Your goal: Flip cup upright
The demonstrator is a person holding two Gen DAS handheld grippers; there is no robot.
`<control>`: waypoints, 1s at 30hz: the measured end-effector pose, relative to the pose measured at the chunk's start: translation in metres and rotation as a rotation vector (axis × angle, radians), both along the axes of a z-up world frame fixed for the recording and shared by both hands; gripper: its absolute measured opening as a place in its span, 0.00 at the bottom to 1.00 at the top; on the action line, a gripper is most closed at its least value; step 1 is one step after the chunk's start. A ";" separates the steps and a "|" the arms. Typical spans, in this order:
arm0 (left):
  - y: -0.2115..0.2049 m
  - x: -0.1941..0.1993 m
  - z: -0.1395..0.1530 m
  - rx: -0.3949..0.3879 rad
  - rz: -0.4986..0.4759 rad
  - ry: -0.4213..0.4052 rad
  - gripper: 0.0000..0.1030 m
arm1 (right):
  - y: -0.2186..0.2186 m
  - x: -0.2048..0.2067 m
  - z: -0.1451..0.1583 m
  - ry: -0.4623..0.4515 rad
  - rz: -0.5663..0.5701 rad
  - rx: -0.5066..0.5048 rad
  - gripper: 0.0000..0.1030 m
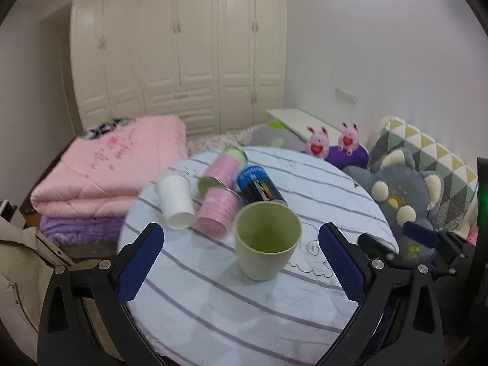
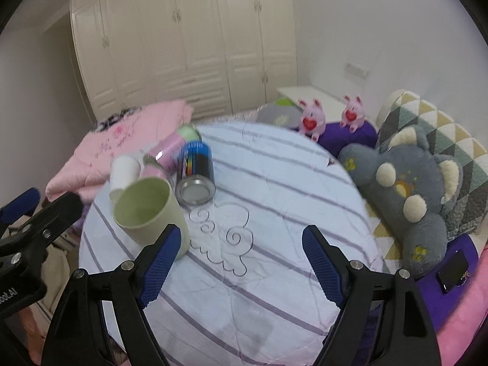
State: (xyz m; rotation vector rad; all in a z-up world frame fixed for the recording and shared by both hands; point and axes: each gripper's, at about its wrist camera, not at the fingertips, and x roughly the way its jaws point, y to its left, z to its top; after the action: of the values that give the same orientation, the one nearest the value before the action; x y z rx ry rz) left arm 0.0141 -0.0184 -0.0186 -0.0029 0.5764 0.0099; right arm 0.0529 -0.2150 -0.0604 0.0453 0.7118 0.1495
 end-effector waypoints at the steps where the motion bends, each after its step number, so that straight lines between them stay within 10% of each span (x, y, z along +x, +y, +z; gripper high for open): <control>1: 0.002 -0.006 0.003 0.004 0.003 -0.015 1.00 | -0.001 -0.004 0.004 -0.021 -0.009 0.005 0.81; 15: 0.024 -0.063 0.035 0.007 0.036 -0.159 1.00 | 0.025 -0.076 0.060 -0.423 0.008 -0.048 0.81; 30: 0.024 -0.083 0.036 0.029 0.061 -0.170 1.00 | 0.027 -0.087 0.054 -0.399 0.012 -0.045 0.81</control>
State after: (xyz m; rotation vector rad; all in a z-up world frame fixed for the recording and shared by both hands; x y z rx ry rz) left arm -0.0688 0.0061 0.0177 0.0069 0.4057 0.0771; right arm -0.0341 -0.1878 -0.0063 -0.0319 0.3169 0.1487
